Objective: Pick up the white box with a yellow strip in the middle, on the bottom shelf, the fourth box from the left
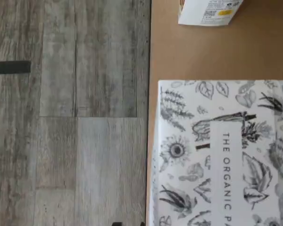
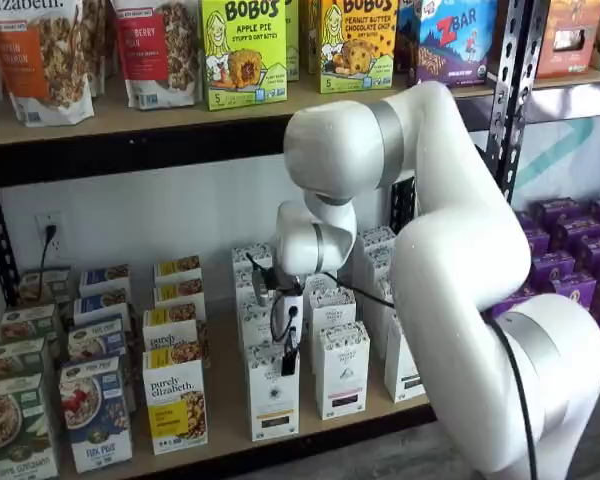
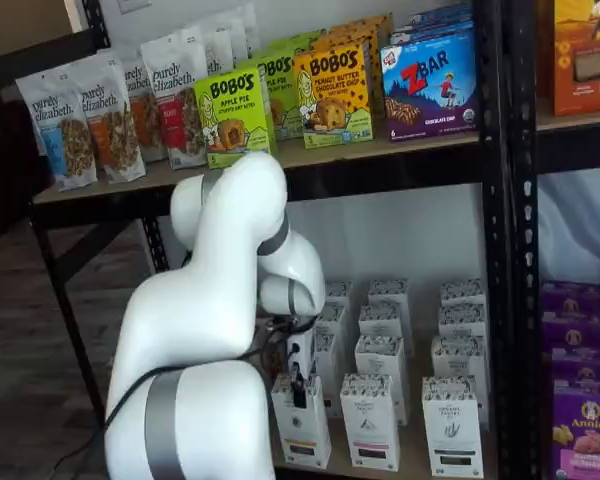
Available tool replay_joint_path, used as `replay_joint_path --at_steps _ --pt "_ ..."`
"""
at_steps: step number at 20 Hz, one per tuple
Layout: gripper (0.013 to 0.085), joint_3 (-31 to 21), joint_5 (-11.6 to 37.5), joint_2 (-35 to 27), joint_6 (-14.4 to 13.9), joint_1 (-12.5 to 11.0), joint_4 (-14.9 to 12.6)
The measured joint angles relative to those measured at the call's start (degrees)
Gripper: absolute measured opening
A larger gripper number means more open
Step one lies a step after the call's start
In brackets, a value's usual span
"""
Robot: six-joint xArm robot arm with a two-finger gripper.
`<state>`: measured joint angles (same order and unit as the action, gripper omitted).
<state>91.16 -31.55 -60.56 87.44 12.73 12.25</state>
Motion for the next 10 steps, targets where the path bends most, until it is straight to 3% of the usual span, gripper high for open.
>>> replay_joint_path --at_steps 10 --pt "0.0850 1.7 0.3 -2.0 -0.9 0.3 -0.8"
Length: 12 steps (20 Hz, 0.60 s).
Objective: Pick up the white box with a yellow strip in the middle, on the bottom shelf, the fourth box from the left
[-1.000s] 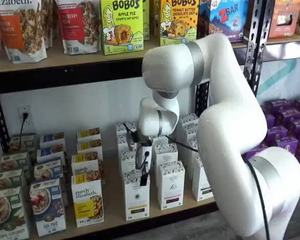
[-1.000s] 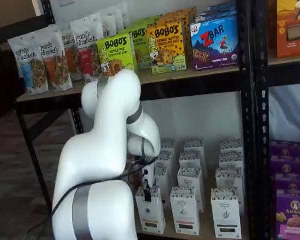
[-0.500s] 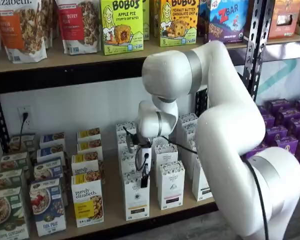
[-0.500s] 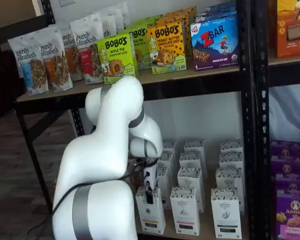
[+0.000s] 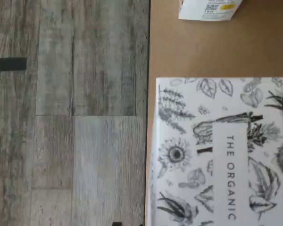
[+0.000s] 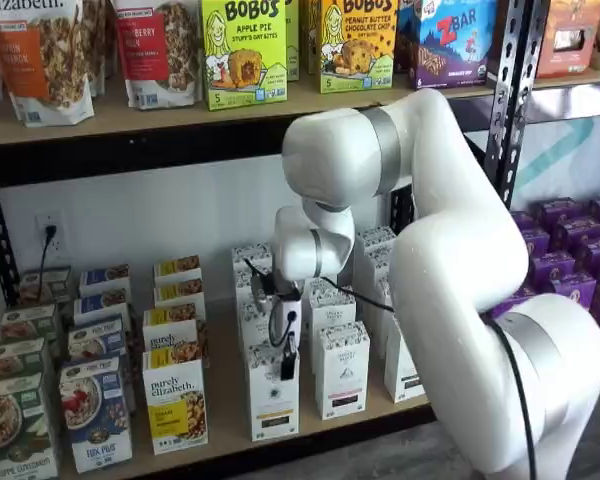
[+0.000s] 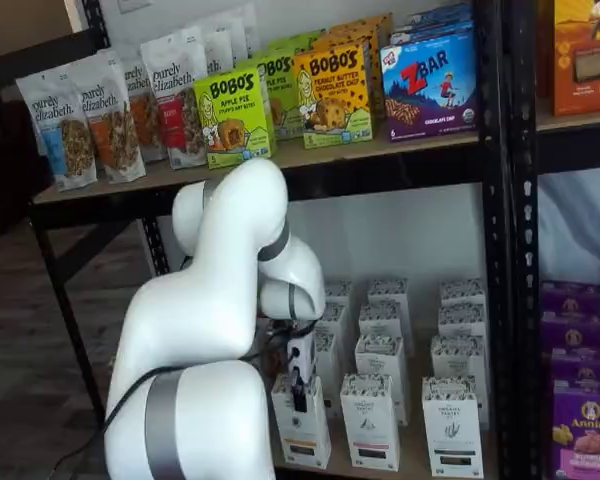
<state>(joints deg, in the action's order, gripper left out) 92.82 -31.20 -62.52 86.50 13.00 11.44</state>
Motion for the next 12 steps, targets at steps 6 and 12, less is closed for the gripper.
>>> replay_joint_path --at_steps 6,12 --pt "0.0850 0.7 -0.2 -0.7 -0.1 0.1 0.0" --pt "0.0730 1.0 -0.6 -0.9 0.4 -0.1 0.3"
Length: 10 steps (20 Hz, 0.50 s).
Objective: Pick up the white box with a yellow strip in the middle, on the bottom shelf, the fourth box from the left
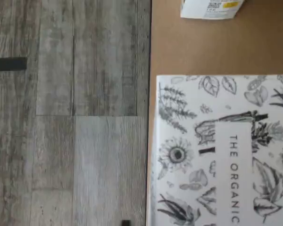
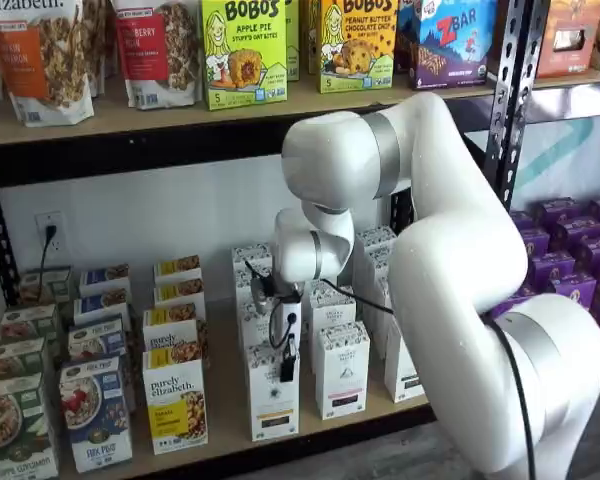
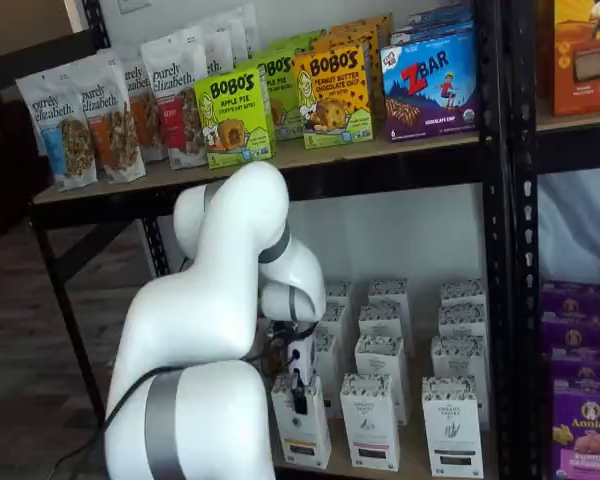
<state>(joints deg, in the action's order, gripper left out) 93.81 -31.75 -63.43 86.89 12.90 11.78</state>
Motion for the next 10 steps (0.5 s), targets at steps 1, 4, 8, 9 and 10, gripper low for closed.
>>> replay_joint_path --at_steps 1,4,8,9,10 --pt "0.0730 0.0 0.0 0.0 0.0 0.0 0.0" --pt "0.0690 0.0 -0.2 0.0 -0.2 -0.1 -0.3" --pt "0.0690 -0.1 -0.6 0.1 -0.4 -0.1 -0.6" --pt "0.0690 -0.2 -0.6 0.2 -0.1 -0.2 -0.3" --pt "0.0650 -0.3 -0.6 0.3 0.1 -0.2 -0.1"
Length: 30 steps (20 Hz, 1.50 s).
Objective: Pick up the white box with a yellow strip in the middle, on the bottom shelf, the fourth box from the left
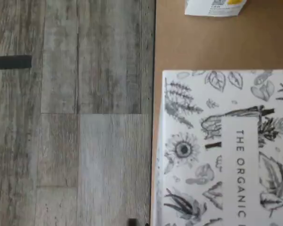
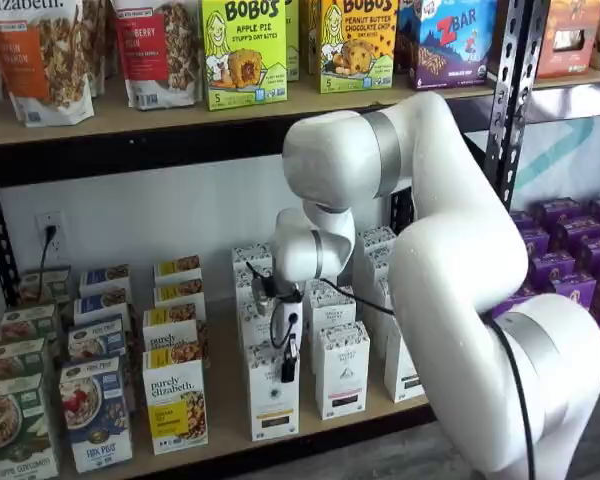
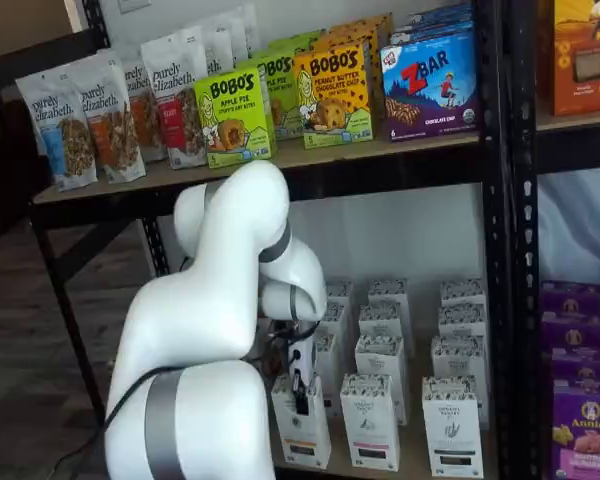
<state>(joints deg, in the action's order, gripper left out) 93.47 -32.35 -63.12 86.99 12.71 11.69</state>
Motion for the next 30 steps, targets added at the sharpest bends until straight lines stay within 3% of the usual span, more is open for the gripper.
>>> replay_joint_path --at_steps 8,12,24,30 --pt "0.0450 -1.2 0.3 0.9 0.3 -0.1 0.3" --pt "0.0450 -2.9 1.0 1.9 -1.3 0.1 -1.5" --pt "0.0450 -11.7 3.3 7.7 -1.9 1.8 -0.6" --pt "0.0450 -19.1 5.8 12.1 -1.9 3.3 0.7"
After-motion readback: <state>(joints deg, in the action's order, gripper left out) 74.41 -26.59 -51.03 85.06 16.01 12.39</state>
